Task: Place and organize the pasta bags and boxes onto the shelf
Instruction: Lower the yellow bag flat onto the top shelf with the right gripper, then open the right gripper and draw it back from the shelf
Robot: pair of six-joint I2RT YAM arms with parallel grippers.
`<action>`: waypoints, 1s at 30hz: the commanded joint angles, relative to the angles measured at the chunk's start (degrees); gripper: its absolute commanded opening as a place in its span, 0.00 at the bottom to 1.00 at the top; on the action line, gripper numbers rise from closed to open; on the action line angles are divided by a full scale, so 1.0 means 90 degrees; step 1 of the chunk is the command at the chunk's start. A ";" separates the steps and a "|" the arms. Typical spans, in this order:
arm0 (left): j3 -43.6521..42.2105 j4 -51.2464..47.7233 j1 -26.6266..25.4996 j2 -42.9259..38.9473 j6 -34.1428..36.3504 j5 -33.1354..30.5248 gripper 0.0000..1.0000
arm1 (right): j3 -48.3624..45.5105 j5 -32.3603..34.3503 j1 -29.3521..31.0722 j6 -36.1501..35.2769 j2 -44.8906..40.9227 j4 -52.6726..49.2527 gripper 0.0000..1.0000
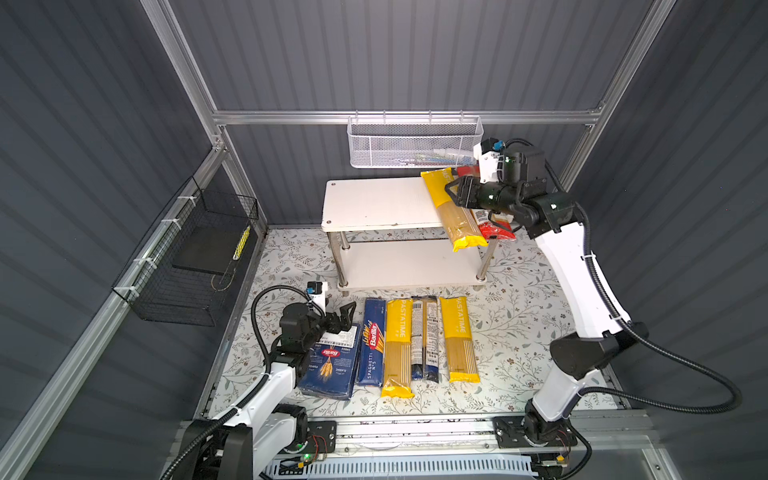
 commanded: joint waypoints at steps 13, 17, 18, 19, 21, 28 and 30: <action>0.0051 0.0032 -0.0029 0.0059 0.0040 0.0053 1.00 | -0.3431 -0.0880 0.0664 -0.0391 -0.3088 0.1122 0.68; 0.0061 0.0110 -0.0032 0.0140 0.0021 0.0106 1.00 | -0.3809 -0.1198 0.0925 -0.0666 -0.3407 0.0886 0.71; 0.0071 0.0102 -0.0029 0.0147 0.0021 0.0111 1.00 | -0.3801 -0.1082 0.0979 -0.0715 -0.3418 0.0704 0.71; 0.0071 0.0086 -0.0030 0.0147 0.0018 0.0111 1.00 | -0.3816 -0.0988 0.1041 -0.0783 -0.3441 0.0549 0.71; 0.0061 0.0079 -0.0030 0.0126 0.0028 0.0109 1.00 | -0.3962 -0.0762 0.1113 -0.0762 -0.3540 0.0445 0.72; 0.0109 -0.0103 -0.0029 0.0005 0.0090 -0.0044 0.99 | -0.4344 -0.0121 0.1133 -0.0677 -0.3998 0.0352 0.73; 0.0066 -0.0067 -0.0029 -0.0047 0.0102 -0.0051 0.99 | -0.4364 0.0068 0.1138 -0.0625 -0.4000 0.0312 0.73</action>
